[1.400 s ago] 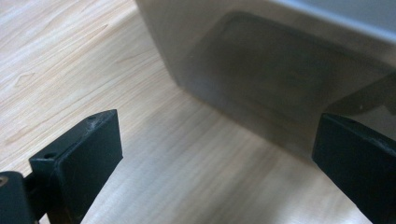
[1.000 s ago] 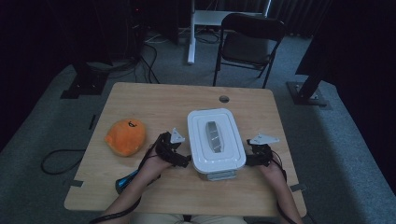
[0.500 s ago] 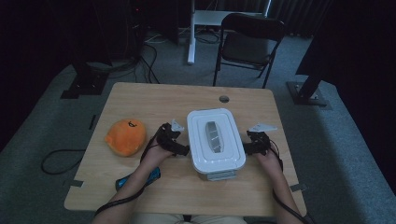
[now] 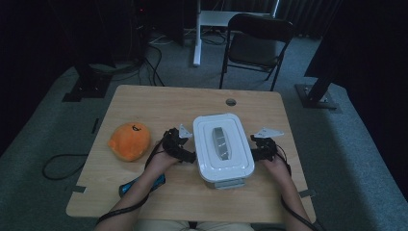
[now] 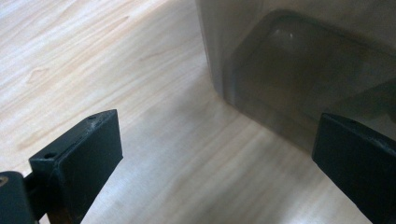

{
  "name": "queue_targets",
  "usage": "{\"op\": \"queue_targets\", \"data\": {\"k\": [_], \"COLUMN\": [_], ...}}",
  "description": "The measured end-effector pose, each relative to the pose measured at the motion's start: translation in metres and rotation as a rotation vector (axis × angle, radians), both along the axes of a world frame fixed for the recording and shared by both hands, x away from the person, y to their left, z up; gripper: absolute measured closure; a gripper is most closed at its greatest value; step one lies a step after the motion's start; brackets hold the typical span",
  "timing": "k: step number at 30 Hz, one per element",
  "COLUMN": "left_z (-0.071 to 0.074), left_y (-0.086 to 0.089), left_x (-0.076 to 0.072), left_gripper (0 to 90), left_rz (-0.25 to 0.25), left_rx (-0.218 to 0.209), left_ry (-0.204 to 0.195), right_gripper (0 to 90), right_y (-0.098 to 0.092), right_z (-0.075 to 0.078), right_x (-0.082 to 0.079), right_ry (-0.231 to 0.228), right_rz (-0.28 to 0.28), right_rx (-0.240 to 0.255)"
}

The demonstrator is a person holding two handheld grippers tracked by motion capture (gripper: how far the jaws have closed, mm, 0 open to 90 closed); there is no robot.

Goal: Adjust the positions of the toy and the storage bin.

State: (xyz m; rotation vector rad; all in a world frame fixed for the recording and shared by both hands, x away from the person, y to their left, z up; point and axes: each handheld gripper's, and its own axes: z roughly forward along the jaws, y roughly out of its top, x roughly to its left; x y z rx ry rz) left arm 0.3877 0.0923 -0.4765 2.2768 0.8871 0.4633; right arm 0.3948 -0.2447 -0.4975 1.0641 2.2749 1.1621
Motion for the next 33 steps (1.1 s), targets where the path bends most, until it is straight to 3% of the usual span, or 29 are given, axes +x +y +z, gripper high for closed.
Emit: {"op": "queue_targets", "data": {"k": [12,18,20,22,24,29,33], "left_z": [0.002,-0.003,-0.003,-0.003,-0.003,-0.011,-0.022], "left_y": [-0.006,-0.002,0.001,0.002,0.003,0.004,0.005], "left_x": [-0.038,-0.054,-0.06,-0.067,-0.072,-0.086,-0.093], "left_gripper": [2.2,2.2,2.2,2.2,2.2,2.2,2.2], "left_rz": [-0.069,-0.079,-0.099,-0.117,-0.132,-0.155,-0.193], "left_rx": [-0.008,-0.101,-0.136,-0.136,-0.133,-0.101,-0.136], "left_ry": [-0.011,0.018,0.039,0.038,0.068,0.077,0.09], "right_gripper": [23.9,19.0,19.1,19.0,19.0,19.2,17.2], "right_y": [-0.007,-0.014,-0.016,-0.019,-0.023,-0.035,-0.045], "right_z": [-0.002,0.0,0.002,0.003,0.004,0.012,0.025], "right_x": [-0.023,-0.028,-0.031,-0.035,-0.038,-0.045,-0.048], "right_ry": [0.008,0.019,0.01,0.009,0.014,0.02,0.018], "right_rz": [0.027,0.026,0.011,-0.002,-0.005,-0.051,-0.115], "right_rx": [0.021,0.025,0.01,-0.004,0.002,0.009,0.024]}}
